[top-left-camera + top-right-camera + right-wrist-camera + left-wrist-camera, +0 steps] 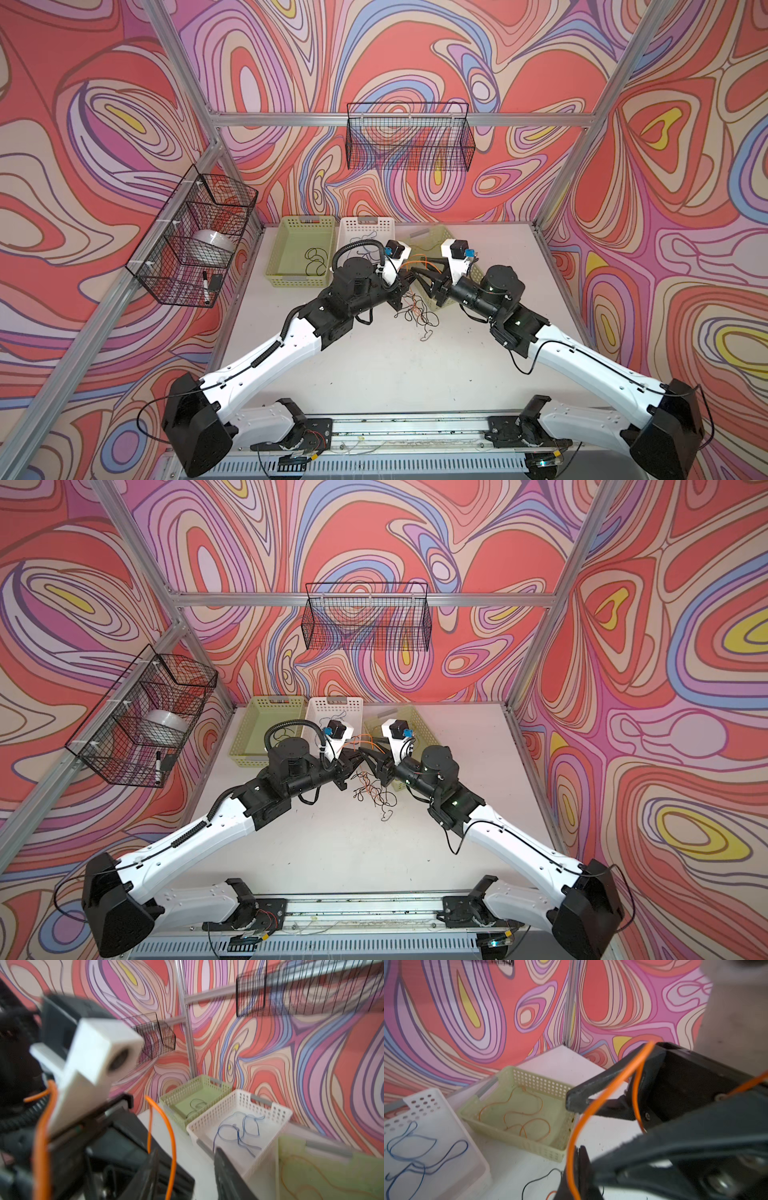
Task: Untangle the cables
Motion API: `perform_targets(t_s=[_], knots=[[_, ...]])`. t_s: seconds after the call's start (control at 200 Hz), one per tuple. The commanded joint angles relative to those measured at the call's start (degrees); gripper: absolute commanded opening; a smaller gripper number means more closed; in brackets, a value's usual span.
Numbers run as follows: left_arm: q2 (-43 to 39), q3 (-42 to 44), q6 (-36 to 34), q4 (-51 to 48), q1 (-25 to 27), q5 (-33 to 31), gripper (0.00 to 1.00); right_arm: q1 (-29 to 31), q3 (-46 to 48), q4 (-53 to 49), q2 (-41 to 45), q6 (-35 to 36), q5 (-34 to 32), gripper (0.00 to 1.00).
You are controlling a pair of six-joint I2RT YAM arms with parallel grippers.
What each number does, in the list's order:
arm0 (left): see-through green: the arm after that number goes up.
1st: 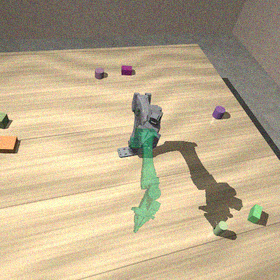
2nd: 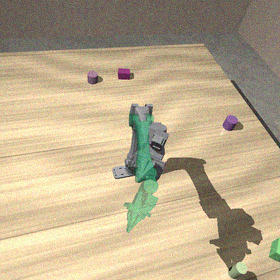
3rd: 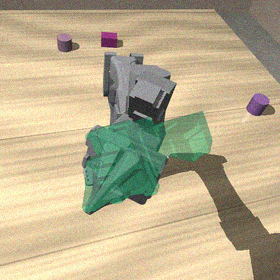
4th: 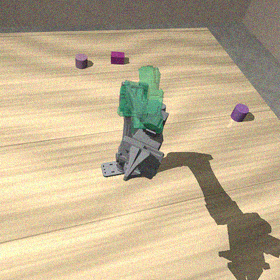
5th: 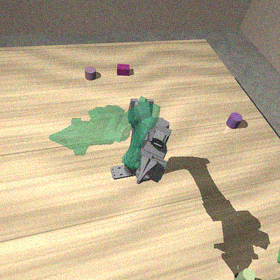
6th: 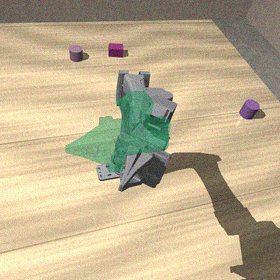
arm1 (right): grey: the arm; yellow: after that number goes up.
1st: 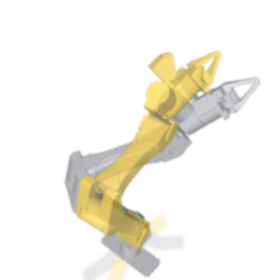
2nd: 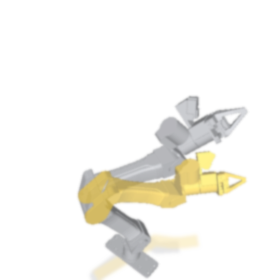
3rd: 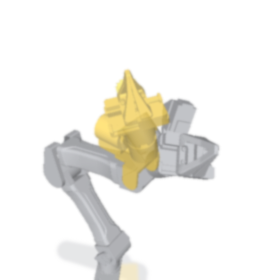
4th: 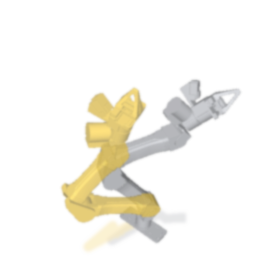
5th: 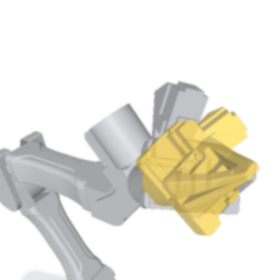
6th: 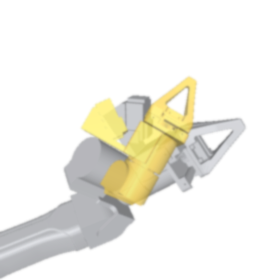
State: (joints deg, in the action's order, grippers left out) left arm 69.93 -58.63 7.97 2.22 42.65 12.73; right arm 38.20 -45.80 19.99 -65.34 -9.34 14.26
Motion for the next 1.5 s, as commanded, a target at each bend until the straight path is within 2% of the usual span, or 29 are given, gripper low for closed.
perform_targets(t_s=[0.0, 0.185, 0.371, 0.541, 0.631, 0.931, 1.031, 1.167, 1.317, 1.492], knots=[[-1.03, -2.82, 0.62, 1.45, 0.69, 0.30, 0.00, 0.81, 7.30, 8.39, -1.61, -6.37, 4.85, 0.46], [-0.17, -6.34, 0.91, 1.03, 1.62, 0.94, 0.00, 0.83, 9.60, 13.10, -8.07, -8.47, 9.72, 0.47], [-0.42, -8.95, 0.74, -0.20, 1.73, 0.36, 0.00, 0.83, 11.96, 15.73, -11.61, -10.20, 9.21, 0.47], [-0.11, -13.29, -0.61, -2.11, 1.73, 0.40, 0.00, 0.84, 11.11, 14.19, -18.77, -11.13, 9.22, 0.36], [0.94, -17.47, -2.47, -4.94, 1.73, -0.04, 0.00, 0.83, 11.41, 15.27, -22.50, -11.57, 9.29, 0.34], [5.08, -33.88, -8.97, -15.18, 1.73, -3.06, 0.00, 0.83, 12.11, 16.86, -32.77, -13.56, 7.71, 0.28], [7.47, -41.75, -12.01, -19.84, 1.73, -5.00, 0.00, 0.83, 12.47, 17.11, -34.75, -14.18, 7.55, 0.27], [11.45, -52.88, -15.96, -24.26, 1.74, -6.73, 0.00, 0.83, 12.45, 15.63, -35.87, -13.74, 5.79, 0.20], [16.69, -65.50, -20.27, -29.60, 1.47, -8.59, 0.00, 0.83, 12.92, 16.36, -39.83, -14.08, 5.13, 0.19], [21.22, -75.97, -22.98, -32.84, -0.16, -9.75, 0.00, 0.83, 12.11, 13.89, -41.82, -14.26, 2.97, 0.15]])
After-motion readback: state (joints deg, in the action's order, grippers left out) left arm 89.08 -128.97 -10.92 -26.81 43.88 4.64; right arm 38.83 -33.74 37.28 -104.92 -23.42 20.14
